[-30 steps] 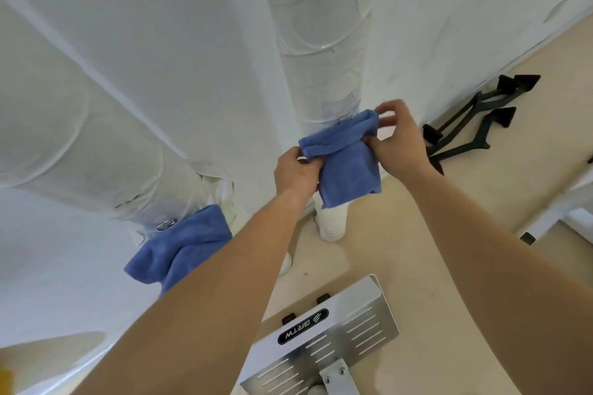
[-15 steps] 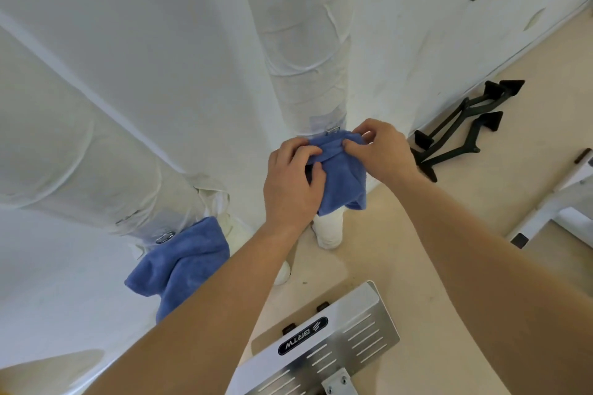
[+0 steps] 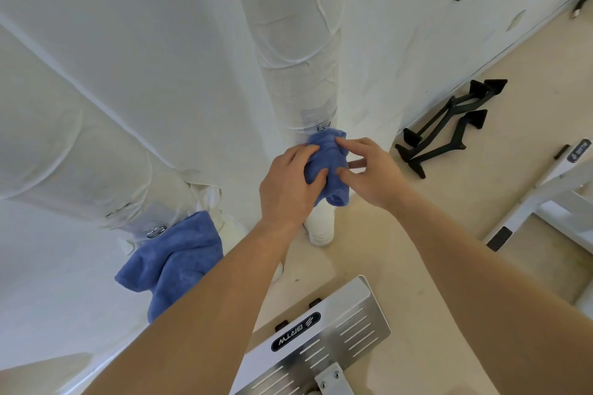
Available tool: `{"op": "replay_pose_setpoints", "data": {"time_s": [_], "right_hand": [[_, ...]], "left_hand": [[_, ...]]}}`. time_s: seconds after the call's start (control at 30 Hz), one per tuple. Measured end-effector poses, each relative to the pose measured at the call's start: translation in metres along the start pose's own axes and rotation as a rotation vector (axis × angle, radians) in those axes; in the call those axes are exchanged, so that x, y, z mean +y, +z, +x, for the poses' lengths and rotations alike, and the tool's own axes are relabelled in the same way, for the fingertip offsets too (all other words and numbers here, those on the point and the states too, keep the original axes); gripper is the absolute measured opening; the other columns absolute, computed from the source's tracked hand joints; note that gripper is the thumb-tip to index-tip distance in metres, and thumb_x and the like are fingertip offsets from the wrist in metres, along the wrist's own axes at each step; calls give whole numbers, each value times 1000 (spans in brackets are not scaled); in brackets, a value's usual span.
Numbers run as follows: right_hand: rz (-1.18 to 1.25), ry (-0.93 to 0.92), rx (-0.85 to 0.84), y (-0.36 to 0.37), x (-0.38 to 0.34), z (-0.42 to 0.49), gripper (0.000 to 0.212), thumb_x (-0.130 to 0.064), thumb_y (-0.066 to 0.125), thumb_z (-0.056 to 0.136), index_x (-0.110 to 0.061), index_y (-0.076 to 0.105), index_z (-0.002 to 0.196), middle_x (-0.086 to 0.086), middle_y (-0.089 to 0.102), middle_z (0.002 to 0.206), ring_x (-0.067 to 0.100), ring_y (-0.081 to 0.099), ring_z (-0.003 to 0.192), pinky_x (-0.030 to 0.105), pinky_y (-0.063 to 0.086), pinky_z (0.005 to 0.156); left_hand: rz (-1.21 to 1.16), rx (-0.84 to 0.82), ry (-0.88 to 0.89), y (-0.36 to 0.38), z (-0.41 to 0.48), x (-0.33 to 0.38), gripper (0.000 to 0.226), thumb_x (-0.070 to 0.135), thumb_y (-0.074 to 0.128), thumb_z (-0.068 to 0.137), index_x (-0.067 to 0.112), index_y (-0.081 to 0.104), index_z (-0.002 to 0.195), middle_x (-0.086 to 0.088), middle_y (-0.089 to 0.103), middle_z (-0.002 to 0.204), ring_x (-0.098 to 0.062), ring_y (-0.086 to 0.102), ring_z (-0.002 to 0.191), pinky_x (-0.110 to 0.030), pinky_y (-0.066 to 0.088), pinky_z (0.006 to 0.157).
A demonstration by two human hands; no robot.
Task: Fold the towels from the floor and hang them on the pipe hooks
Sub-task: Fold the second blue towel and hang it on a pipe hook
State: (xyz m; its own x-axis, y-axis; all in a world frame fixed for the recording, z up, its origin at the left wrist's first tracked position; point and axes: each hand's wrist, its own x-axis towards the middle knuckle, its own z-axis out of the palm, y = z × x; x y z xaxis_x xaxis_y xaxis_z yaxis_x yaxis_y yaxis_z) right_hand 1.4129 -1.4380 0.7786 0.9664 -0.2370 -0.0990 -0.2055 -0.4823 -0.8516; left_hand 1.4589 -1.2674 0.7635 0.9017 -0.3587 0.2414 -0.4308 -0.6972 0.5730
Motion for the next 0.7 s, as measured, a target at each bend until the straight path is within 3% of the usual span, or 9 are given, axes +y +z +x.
{"op": "replay_pose_setpoints", "data": {"time_s": [0.17,0.23,0.33,0.4,0.5,0.57,0.7], "right_hand": [[-215,-28,112,2,-5,25,41,-21,75,75,-32,65,113,-9,60,109,14,63,88,32,53,73],[-333,-35,164,6,-7,29,33,-22,72,74,-30,63,104,-6,61,101,18,59,83,34,52,67],[-437,-19,175,13,-10,25,32,-20,66,77,-30,59,107,-5,55,96,19,56,80,30,44,61],[-488,4,139,12,-16,19,35,-17,63,79,-29,59,112,-3,53,100,22,59,85,33,48,63],[-553,34,73,5,-34,2,47,-17,56,86,-27,54,131,3,50,129,31,57,106,38,52,78],[-561,26,82,-2,-48,-12,49,-20,51,89,-25,49,138,6,46,137,33,52,114,41,49,86],[-623,73,62,-10,-81,-39,39,-30,40,86,-28,54,122,5,57,117,29,54,107,39,49,79]], "left_hand": [[18,35,-59,7,8,-5,33,44,66,84,32,65,114,15,68,104,-10,59,94,-26,49,72],[54,51,-72,9,11,-3,25,42,65,83,33,65,106,14,67,95,-11,59,87,-27,49,68],[116,3,-96,3,13,3,25,39,63,83,32,64,107,12,67,96,-15,59,88,-33,51,68],[132,-97,-95,-7,12,9,35,40,62,84,31,60,117,10,67,107,-17,59,98,-36,52,73],[111,-203,-63,-34,7,19,48,43,64,85,27,56,130,6,64,125,-22,57,115,-39,53,87],[96,-244,-64,-59,2,27,46,44,61,87,27,56,129,4,63,126,-23,56,117,-42,52,90],[152,-294,-78,-113,-18,38,28,46,52,87,30,59,108,-1,65,110,-29,62,104,-44,54,81]]}}
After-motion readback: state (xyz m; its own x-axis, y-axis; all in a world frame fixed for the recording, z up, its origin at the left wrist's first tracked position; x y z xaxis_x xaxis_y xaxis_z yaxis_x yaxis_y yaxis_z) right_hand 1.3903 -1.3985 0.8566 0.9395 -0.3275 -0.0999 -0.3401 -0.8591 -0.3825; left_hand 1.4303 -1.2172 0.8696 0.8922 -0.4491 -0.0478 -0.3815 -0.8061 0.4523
